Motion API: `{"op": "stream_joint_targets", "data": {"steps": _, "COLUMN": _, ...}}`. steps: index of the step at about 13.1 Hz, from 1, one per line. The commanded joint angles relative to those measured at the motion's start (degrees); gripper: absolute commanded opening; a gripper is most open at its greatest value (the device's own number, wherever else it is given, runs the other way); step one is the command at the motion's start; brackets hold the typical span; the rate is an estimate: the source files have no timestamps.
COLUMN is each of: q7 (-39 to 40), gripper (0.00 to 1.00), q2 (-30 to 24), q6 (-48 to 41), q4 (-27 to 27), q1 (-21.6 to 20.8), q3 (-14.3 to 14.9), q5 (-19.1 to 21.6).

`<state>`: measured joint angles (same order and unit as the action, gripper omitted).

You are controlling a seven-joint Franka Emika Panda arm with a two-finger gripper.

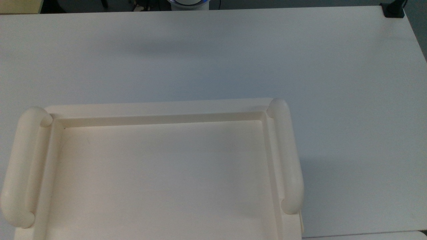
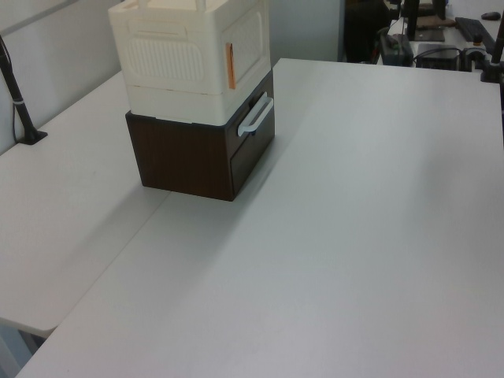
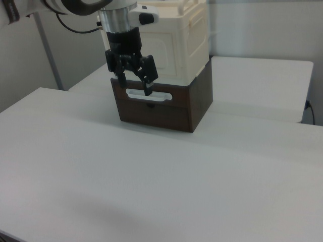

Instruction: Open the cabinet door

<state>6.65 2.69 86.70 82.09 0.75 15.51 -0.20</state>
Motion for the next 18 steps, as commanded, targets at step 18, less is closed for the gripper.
{"op": "stream_joint_targets", "data": {"steps": 18, "q7": 2.41, "gripper": 1.0, "q2": 0.03, "q6": -1.45, "q4": 1.05, "q1": -1.98, "q3": -0.39, "q5": 5.12}}
